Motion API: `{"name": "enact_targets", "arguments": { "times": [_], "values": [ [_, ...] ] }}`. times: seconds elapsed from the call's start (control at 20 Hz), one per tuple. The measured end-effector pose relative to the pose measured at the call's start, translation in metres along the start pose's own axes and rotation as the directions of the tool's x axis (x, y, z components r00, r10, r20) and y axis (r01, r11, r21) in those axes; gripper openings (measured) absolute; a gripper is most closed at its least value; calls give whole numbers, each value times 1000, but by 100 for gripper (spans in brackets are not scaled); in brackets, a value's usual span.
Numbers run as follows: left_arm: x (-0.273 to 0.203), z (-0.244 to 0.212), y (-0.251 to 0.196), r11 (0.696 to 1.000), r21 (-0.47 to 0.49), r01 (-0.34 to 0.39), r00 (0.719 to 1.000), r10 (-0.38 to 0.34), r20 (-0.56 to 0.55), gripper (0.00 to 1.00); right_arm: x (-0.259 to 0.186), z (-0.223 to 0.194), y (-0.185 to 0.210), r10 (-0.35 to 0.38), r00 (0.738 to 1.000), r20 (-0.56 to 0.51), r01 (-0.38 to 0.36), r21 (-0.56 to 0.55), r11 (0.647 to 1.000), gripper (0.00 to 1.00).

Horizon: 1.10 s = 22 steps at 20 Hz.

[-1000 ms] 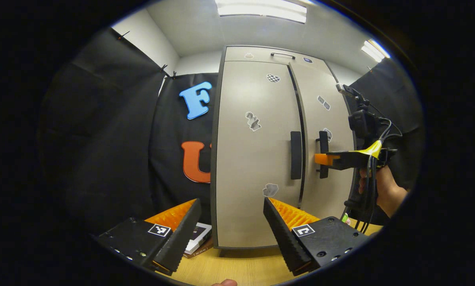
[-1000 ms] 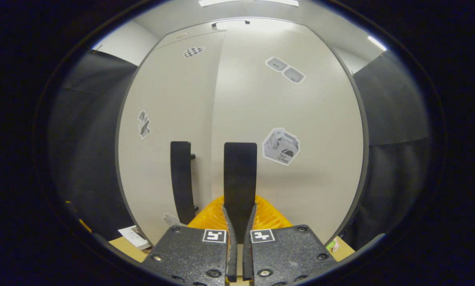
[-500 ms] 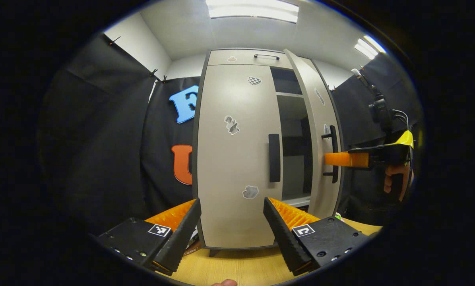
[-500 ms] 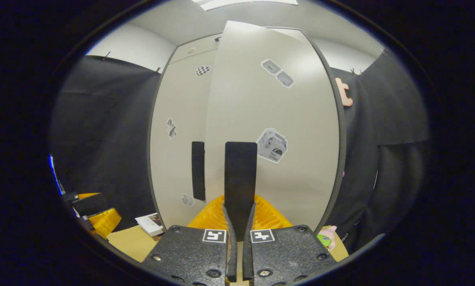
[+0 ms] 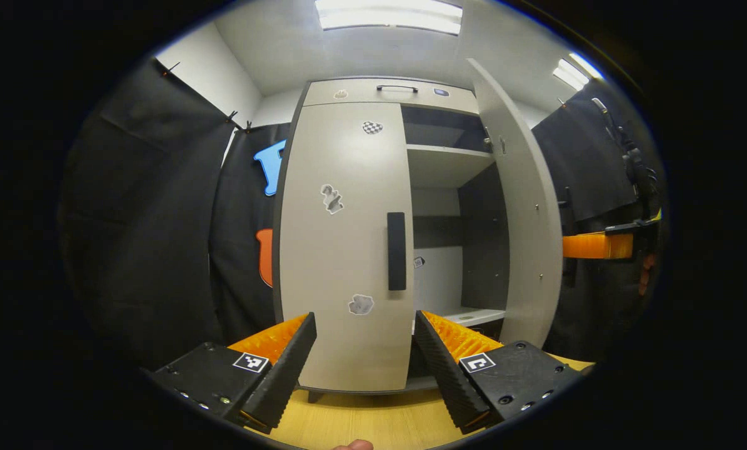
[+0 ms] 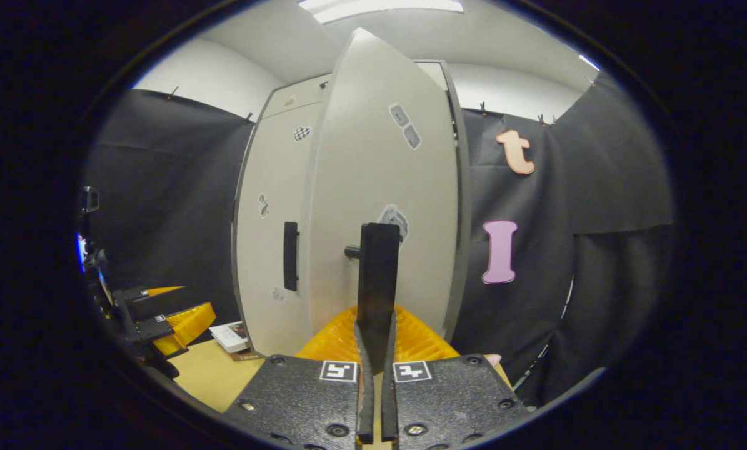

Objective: Open the right door of the double-door shoe cabinet with the right hand, and open the left door with the left hand.

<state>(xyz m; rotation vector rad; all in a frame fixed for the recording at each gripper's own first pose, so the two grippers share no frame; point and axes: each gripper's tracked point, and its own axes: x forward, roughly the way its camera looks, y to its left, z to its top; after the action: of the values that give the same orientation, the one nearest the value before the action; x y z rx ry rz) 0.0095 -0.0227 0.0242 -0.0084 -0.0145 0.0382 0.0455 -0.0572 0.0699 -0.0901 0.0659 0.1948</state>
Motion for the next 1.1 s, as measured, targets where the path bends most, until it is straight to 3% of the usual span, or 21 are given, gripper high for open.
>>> {"name": "enact_targets", "arguments": {
  "times": [0.15,0.3,0.35,0.45,0.5,0.65,1.1],
  "values": [
    [1,-1,-22,1000,-8,20,1000,-20,-8,95,-10,-2,-36,-55,998,-3,55,-24,998,7],
    [2,2,-34,1000,3,26,1000,-26,0,95,-14,-5,-81,-173,985,4,173,-52,983,6],
    [3,2,-37,1000,6,28,1000,-28,3,100,-18,-4,-98,-207,978,18,207,-38,978,5],
    [3,0,-43,999,10,31,1000,-31,-3,95,-16,-11,-88,-126,992,4,125,79,989,4],
    [3,0,-43,1000,14,28,1000,-28,-5,95,-13,-17,-90,-121,993,1,121,76,990,4],
    [4,-1,-46,999,21,24,1000,-24,-7,96,-12,-23,-94,-167,986,12,168,-42,985,4],
    [2,2,-40,999,19,26,1000,-26,0,96,-28,-23,-89,-187,982,1,187,-20,982,4]
  ]
}}
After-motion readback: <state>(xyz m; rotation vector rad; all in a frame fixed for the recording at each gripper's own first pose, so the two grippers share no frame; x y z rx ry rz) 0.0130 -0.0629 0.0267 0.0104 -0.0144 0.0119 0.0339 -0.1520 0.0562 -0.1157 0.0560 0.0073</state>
